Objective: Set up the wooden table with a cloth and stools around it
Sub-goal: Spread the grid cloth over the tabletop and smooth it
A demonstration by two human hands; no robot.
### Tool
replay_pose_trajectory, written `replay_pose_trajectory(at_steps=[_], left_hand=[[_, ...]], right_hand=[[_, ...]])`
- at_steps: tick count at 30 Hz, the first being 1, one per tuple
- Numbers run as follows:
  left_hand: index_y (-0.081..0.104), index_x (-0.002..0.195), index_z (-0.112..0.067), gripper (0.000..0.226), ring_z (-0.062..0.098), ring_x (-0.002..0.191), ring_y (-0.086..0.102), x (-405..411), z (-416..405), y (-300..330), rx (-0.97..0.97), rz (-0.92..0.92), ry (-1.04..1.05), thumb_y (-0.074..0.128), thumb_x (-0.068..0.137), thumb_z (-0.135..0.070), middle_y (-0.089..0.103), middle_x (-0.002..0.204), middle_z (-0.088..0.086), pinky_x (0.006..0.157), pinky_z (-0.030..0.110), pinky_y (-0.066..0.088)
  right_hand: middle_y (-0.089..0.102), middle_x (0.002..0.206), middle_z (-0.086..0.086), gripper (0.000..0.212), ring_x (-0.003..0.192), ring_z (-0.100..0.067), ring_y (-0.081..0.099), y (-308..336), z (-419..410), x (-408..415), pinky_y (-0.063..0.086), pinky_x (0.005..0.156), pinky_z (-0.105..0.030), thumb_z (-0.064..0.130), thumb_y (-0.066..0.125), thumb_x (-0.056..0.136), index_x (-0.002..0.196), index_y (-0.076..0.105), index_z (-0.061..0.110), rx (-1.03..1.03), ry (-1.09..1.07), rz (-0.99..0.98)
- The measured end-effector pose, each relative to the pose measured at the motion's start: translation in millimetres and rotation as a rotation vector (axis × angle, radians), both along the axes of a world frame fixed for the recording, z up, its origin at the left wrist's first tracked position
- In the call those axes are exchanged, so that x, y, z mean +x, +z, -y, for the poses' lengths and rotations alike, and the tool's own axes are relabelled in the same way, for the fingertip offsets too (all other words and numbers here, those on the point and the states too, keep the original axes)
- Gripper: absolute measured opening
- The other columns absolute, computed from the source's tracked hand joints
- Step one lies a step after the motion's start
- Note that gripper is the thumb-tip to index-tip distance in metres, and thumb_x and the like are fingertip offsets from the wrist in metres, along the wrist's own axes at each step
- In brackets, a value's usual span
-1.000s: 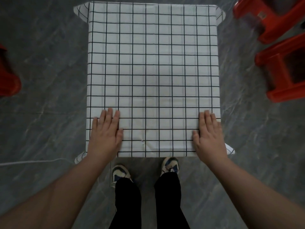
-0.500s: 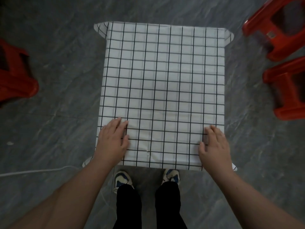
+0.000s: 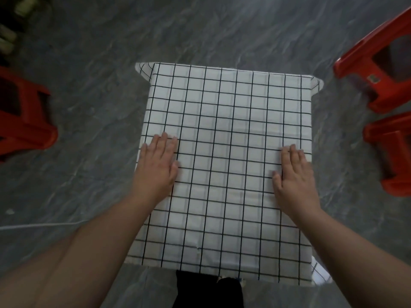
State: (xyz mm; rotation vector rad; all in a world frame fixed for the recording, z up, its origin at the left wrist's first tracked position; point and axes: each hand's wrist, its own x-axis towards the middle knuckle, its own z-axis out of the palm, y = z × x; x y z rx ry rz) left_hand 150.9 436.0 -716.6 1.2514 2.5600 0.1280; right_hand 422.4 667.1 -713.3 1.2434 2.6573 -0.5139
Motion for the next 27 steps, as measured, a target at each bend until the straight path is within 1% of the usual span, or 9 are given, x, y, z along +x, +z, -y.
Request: replay_pose_trajectory(at_steps=[2,6,8,11,13,17,19,22,27], left_hand=[[0.012,0.158,-0.021,0.063,0.026,0.152,0.002,-8,-4,-11,-0.043,-0.018,0.005,0.019,0.098,-0.04,0.009,0.165,0.009,0.122,0.05,0.006],[-0.003,0.157,-0.027,0.065,0.025,0.152,-0.007,-12,3,-21,-0.121,0.012,0.042,0.016,0.098,-0.046,-0.004,0.166,0.007,0.122,0.05,0.001],[-0.003,0.157,-0.03,0.066,0.023,0.152,-0.008,-14,3,-19,-0.122,0.039,0.052,0.017,0.097,-0.048,-0.005,0.166,0.005,0.122,0.05,0.002],[0.0,0.157,-0.034,0.067,0.019,0.152,-0.007,-19,0,-12,-0.132,0.084,0.066,0.02,0.094,-0.05,-0.002,0.166,0.002,0.122,0.048,0.001],[0.005,0.156,-0.036,0.066,0.018,0.152,-0.003,-23,-1,-4,-0.139,0.11,0.065,0.024,0.094,-0.05,0.003,0.166,0.0,0.122,0.046,0.002],[0.032,0.151,-0.028,0.06,0.021,0.147,0.02,-37,-11,15,-0.054,0.11,0.094,0.034,0.093,-0.045,0.029,0.159,0.003,0.117,0.047,0.021],[0.036,0.148,-0.025,0.057,0.023,0.147,0.022,-49,-23,17,-0.008,0.088,0.075,0.036,0.094,-0.042,0.032,0.157,0.005,0.117,0.05,0.025],[0.033,0.15,-0.023,0.057,0.024,0.15,0.014,-70,-48,11,0.032,0.072,0.03,0.036,0.095,-0.038,0.026,0.16,0.008,0.12,0.049,0.018],[0.022,0.155,-0.023,0.063,0.026,0.151,0.008,-108,-95,-8,0.023,0.023,-0.02,0.028,0.094,-0.04,0.016,0.164,0.008,0.122,0.05,0.009]], right_hand=[[-0.007,0.167,0.0,0.069,0.153,-0.016,-0.011,-8,-5,-6,-0.003,0.124,-0.039,0.044,0.017,0.097,0.159,-0.002,0.02,0.002,-0.025,0.02],[0.001,0.167,-0.001,0.071,0.153,-0.016,-0.004,-7,-7,-8,-0.002,0.124,-0.035,0.045,0.024,0.095,0.16,0.007,0.019,0.011,-0.073,0.048],[0.005,0.167,0.0,0.07,0.153,-0.015,0.0,-2,-10,-10,0.0,0.124,-0.034,0.045,0.032,0.097,0.16,0.011,0.022,-0.007,-0.09,0.047],[0.011,0.166,0.001,0.072,0.152,-0.017,0.006,8,-14,-16,0.005,0.124,-0.034,0.038,0.049,0.096,0.158,0.018,0.023,-0.041,-0.129,0.052],[0.014,0.166,0.0,0.072,0.152,-0.018,0.009,14,-14,-23,0.006,0.124,-0.035,0.036,0.052,0.094,0.157,0.021,0.022,-0.063,-0.141,0.074],[0.028,0.16,-0.005,0.061,0.148,-0.021,0.019,23,-22,-36,0.013,0.124,-0.038,0.029,0.052,0.093,0.15,0.035,0.016,-0.068,-0.206,0.056],[0.033,0.157,-0.007,0.057,0.146,-0.022,0.022,27,-30,-46,0.014,0.123,-0.038,0.025,0.052,0.093,0.147,0.039,0.013,-0.024,-0.188,0.006],[0.028,0.16,-0.009,0.058,0.149,-0.021,0.017,29,-47,-69,0.01,0.124,-0.036,0.02,0.05,0.096,0.151,0.035,0.012,0.01,-0.122,-0.053],[0.004,0.167,-0.002,0.064,0.153,-0.018,-0.003,8,-91,-110,-0.003,0.124,-0.036,0.035,0.031,0.101,0.159,0.012,0.018,0.039,-0.06,-0.023]])
